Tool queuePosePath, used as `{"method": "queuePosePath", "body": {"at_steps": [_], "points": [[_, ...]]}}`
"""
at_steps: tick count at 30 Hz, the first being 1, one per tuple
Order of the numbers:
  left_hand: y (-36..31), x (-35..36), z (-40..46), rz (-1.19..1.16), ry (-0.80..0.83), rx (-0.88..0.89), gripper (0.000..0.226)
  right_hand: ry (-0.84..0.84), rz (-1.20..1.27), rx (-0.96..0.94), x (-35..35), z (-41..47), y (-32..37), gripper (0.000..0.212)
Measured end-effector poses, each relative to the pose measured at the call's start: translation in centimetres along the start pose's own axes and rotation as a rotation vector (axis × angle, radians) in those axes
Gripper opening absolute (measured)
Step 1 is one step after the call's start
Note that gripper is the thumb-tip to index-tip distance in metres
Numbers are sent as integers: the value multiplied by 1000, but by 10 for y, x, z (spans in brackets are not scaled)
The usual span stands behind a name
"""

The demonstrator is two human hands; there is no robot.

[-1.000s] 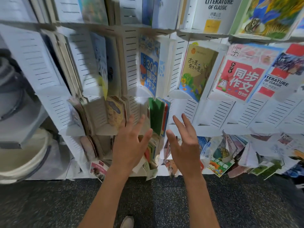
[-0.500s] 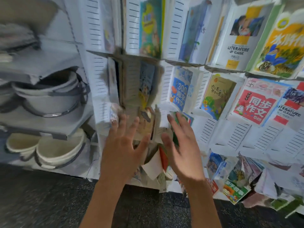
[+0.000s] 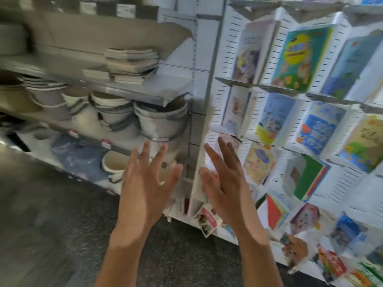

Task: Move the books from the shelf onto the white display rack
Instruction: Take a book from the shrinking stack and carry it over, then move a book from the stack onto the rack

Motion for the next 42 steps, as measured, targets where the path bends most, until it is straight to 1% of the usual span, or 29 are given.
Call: {"method": "queuePosePath", "body": {"at_steps": [2,4,9,11,14,18,22,26,32,36,42], "points": [[35,-24,-9,29,-7,-17,95,32,-9,-11,32,3,25,76],[69,-45,-15,69,-2,-50,97,87,-22,-27,63,8,48,74],[134,-88,-23,119,-7,-141,84,201,-90,-86,126,31,97,70],[155,-100,-22,130,-32,-165,84,239,-93,-104,148,42,111,71],[187,-114,-14,166,-38,-209,85,286,-113,-144,181,63,127,68],[234,-131,8,207,-65,-268,89,332,-83,-164,223,103,142,69],[278,-151,47,241,-98,-304,90,354,-57,-202,268,160,158,68],[317,-181,108,266,-116,-336,88,387,30,-188,311,230,181,74],[362,-211,190,228,-160,-334,85,380,53,-221,362,323,203,73],[391,-216,221,162,-142,-329,95,380,67,-208,385,359,207,75],[433,-219,280,107,-101,-274,104,326,122,-117,413,410,213,74]]}}
Point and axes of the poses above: each hand's wrist, its own z-axis towards the middle knuckle, its own x-axis out of the palm, y = z × x, the point moved 2 cm from there along z, towards the middle knuckle, and after that the axes turned 6 degrees about y, right-handed, at the moved point
